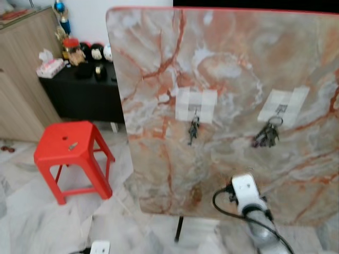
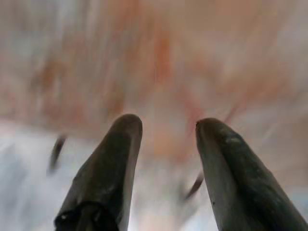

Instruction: Hang keys on a hook

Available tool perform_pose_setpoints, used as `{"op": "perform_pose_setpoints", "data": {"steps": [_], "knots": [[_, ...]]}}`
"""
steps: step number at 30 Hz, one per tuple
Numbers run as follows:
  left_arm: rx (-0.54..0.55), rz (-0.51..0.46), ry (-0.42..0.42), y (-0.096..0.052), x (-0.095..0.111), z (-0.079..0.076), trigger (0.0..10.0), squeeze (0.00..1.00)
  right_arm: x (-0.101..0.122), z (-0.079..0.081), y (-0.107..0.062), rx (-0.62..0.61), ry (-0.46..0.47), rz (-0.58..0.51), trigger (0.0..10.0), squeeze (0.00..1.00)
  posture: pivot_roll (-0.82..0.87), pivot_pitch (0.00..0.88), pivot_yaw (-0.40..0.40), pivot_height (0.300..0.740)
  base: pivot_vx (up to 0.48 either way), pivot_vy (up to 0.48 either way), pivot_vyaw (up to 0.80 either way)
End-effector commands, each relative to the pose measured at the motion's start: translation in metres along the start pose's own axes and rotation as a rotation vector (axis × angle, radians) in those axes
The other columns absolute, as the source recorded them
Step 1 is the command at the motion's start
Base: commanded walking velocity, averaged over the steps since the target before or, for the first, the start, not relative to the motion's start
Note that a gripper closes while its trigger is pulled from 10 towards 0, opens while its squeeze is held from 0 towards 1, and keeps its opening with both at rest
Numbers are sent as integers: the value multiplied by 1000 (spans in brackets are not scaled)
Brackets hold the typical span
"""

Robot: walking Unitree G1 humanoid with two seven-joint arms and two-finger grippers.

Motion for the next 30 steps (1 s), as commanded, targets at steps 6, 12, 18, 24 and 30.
{"op": "perform_pose_setpoints", "data": {"steps": [6,12,18,24,30], "knots": [[7,36,12,-2,-10,2,10000,0,-52,6,-1,-3,249,263,10000,0,-27,0,-22,740,0,0,0],[15,42,14,-2,-10,7,10000,0,-91,13,-17,19,272,407,10000,0,-29,0,-15,740,0,0,0],[26,28,14,0,-3,14,10000,0,-115,5,-30,-18,311,476,10000,0,-28,0,-7,740,0,0,0],[22,15,25,0,0,18,10000,0,-124,4,-35,-30,356,480,10000,0,-46,0,7,740,0,0,0],[27,15,20,-1,-2,20,10000,0,-122,8,-34,-22,355,476,10000,0,-36,0,3,740,0,0,0]]}}
Point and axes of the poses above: a point about 5 cm out from each wrist's last joint towards the gripper, its own y axis pointing out of the wrist towards the gripper, its own x axis along the axis of the wrist's last joint, z = x × y, the point moved 5 cm from there along y, pointing out of the wrist towards the gripper, and after that the axes turned 5 degrees about y, right-handed, at the moved point
